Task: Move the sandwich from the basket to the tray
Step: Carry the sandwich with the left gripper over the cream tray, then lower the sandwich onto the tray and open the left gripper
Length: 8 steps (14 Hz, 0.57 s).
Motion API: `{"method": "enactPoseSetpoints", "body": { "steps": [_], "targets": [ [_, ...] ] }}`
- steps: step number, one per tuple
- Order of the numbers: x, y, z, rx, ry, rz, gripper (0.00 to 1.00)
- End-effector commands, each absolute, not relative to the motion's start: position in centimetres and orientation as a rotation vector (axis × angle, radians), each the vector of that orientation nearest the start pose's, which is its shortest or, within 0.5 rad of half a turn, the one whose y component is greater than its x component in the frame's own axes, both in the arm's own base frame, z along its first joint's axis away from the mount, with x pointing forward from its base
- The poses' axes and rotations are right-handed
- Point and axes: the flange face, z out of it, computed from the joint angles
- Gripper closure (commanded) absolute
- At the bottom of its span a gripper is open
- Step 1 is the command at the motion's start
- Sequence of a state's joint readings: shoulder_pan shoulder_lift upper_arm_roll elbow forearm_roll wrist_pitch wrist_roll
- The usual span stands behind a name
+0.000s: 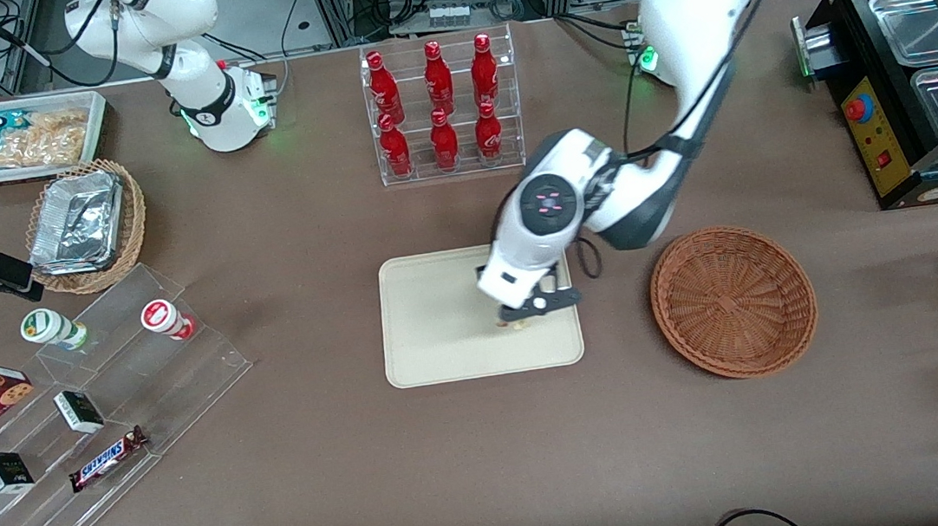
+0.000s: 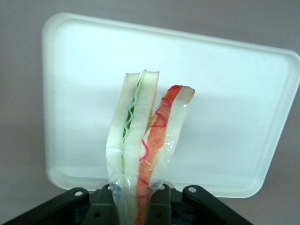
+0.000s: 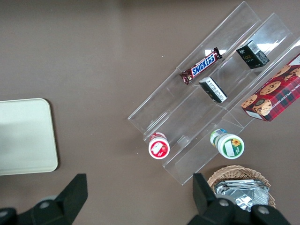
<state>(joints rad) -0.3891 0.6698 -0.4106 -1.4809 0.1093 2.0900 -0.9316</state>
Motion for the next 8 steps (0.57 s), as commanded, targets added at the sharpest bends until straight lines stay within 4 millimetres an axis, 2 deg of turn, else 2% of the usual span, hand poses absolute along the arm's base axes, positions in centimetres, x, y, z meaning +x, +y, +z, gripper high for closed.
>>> {"method": "enactPoseSetpoints", "body": {
  "steps": [1, 3, 4, 5, 6, 7, 8],
  "targets": [
    [55.0, -49.2, 27.5, -3.183, -0.320, 0.127, 0.90],
    [55.2, -49.9, 25.9, -3.183, -0.306, 0.114, 0.84],
    [54.3, -51.0, 25.2, -3.180, -0.273, 0.115, 0.76],
    [54.1, -51.2, 24.7, -3.178, -0.261, 0.109, 0.63],
    [54.3, -51.2, 24.6, -3.185, -0.271, 0.100, 0.45],
    [54.3, -51.2, 24.6, -3.187, -0.277, 0.097, 0.18],
    [54.4, -51.2, 24.9, -3.187, -0.273, 0.090, 0.00]
  ]
}}
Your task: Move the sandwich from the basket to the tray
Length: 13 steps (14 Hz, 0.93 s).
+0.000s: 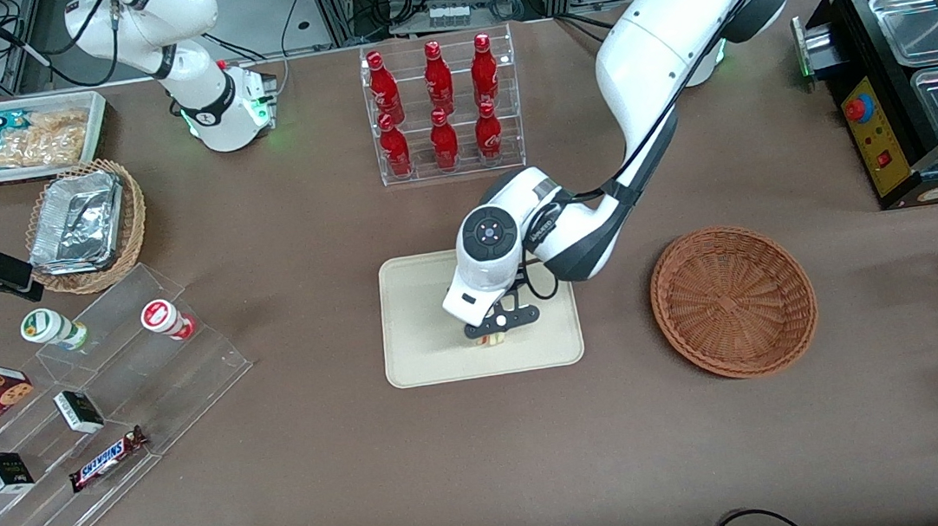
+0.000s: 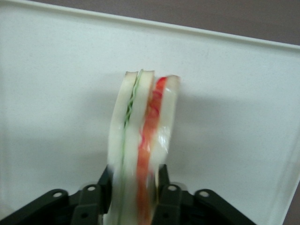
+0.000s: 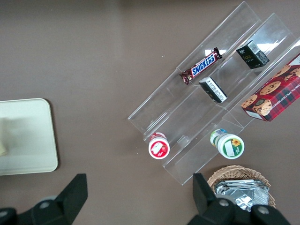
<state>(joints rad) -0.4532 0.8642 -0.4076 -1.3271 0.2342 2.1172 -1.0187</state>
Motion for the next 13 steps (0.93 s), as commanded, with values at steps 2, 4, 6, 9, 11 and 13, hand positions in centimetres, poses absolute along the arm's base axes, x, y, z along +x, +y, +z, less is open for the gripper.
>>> {"method": "enactPoseSetpoints", "body": {
  "steps": [2, 4, 6, 9, 11, 13],
  "targets": [
    [55.7, -50.2, 27.0, -3.173, -0.316, 0.036, 0.00],
    [56.5, -49.1, 29.6, -3.163, -0.339, 0.016, 0.00],
    [58.3, -45.9, 34.1, -3.151, -0.401, -0.035, 0.00],
    [59.3, -39.0, 38.5, -3.077, -0.423, -0.004, 0.00],
    [59.5, -33.9, 40.1, -3.071, -0.437, 0.030, 0.00],
    [59.5, -27.6, 41.9, -3.065, -0.337, 0.065, 0.00]
  ]
}}
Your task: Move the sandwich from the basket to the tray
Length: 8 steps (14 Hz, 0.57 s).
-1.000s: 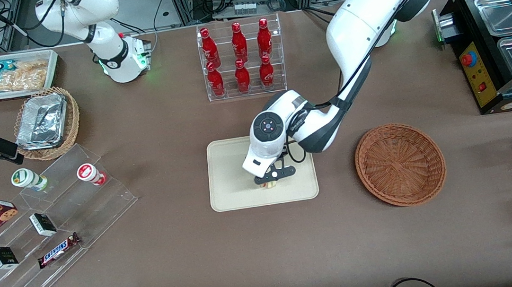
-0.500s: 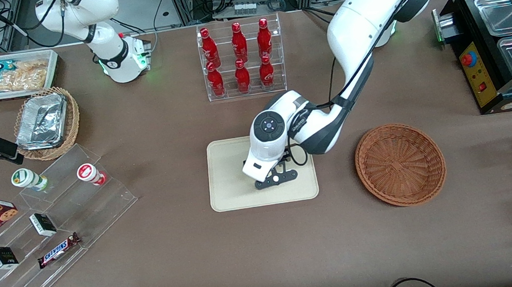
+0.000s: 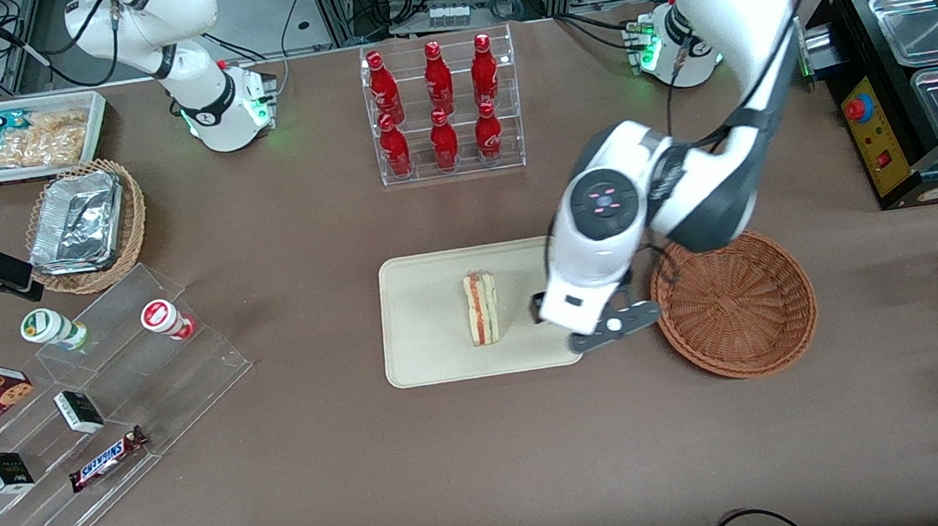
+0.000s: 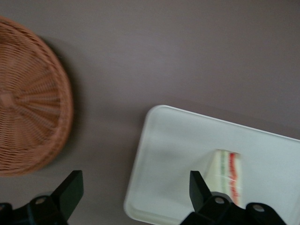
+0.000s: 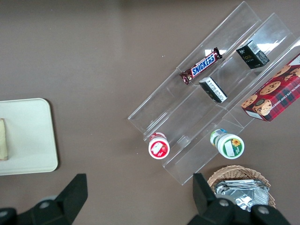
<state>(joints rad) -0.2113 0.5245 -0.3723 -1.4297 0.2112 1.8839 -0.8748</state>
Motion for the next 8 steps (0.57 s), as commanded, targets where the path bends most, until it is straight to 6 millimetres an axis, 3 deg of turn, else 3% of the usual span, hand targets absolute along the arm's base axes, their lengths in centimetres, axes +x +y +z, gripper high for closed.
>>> {"method": "enactPoseSetpoints", "body": {
  "steps": [1, 5, 7, 8],
  "targets": [
    [59.3, -25.0, 43.2, -3.050, -0.290, 0.113, 0.00],
    [58.8, -12.9, 50.8, -3.046, -0.143, 0.259, 0.00],
    [57.9, -8.8, 54.0, -3.053, -0.117, 0.243, 0.00],
    [57.1, -8.3, 55.4, -3.048, -0.078, 0.240, 0.00]
  ]
}}
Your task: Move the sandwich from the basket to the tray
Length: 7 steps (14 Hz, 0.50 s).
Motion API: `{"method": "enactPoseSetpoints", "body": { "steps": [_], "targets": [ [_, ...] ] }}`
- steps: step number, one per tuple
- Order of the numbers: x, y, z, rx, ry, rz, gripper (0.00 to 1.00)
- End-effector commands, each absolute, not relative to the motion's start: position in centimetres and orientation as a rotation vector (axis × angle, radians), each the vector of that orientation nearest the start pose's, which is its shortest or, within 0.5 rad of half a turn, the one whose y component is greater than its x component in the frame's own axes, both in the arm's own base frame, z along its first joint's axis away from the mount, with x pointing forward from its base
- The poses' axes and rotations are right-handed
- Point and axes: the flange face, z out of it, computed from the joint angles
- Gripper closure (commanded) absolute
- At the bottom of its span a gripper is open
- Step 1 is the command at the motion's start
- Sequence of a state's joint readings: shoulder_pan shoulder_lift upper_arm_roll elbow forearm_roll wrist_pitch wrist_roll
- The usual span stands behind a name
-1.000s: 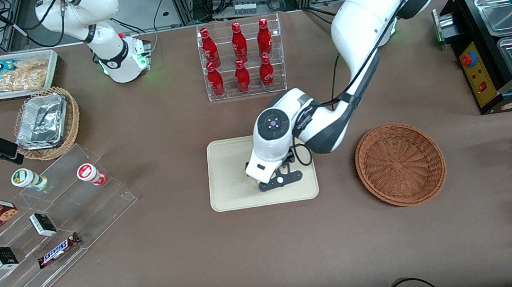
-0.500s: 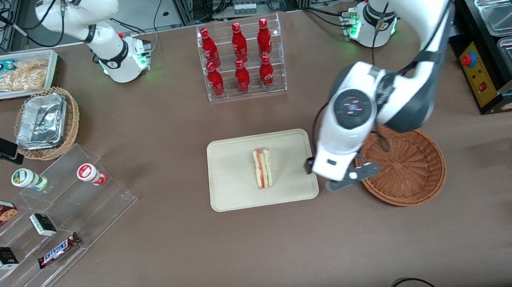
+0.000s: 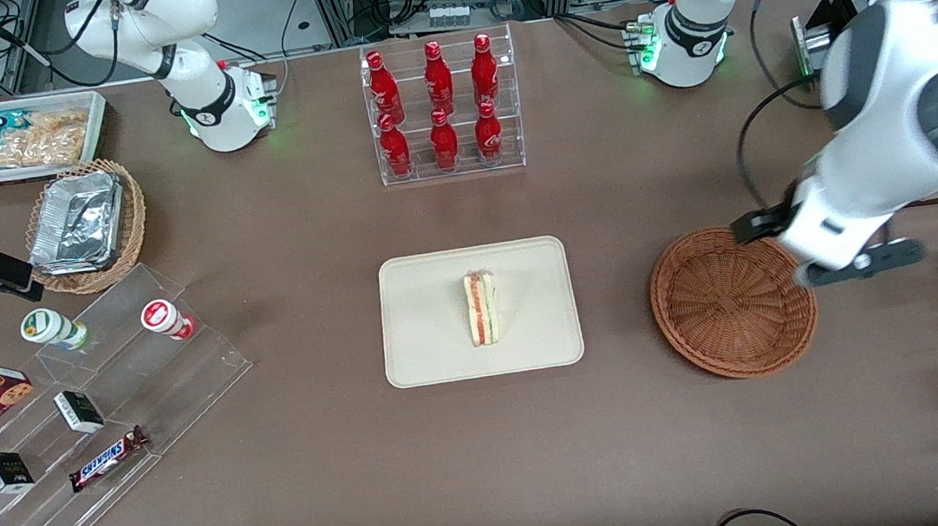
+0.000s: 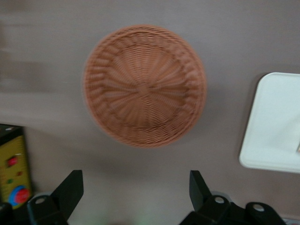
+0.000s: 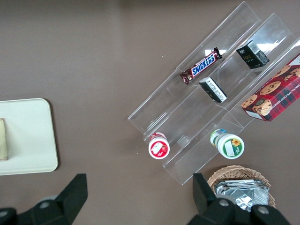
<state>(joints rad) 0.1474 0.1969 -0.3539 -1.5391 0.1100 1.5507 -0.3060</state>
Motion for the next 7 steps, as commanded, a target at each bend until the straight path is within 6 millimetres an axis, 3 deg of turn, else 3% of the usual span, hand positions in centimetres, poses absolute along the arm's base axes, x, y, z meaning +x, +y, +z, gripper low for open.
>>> {"method": "enactPoseSetpoints", "body": {
  "steps": [1, 4, 7],
  "targets": [
    [56.0, -7.9, 57.1, -3.040, -0.077, 0.225, 0.00],
    [52.8, -8.2, 61.5, -3.019, -0.079, 0.177, 0.00],
    [52.1, -9.8, 62.5, -3.046, -0.045, 0.155, 0.00]
  ]
}}
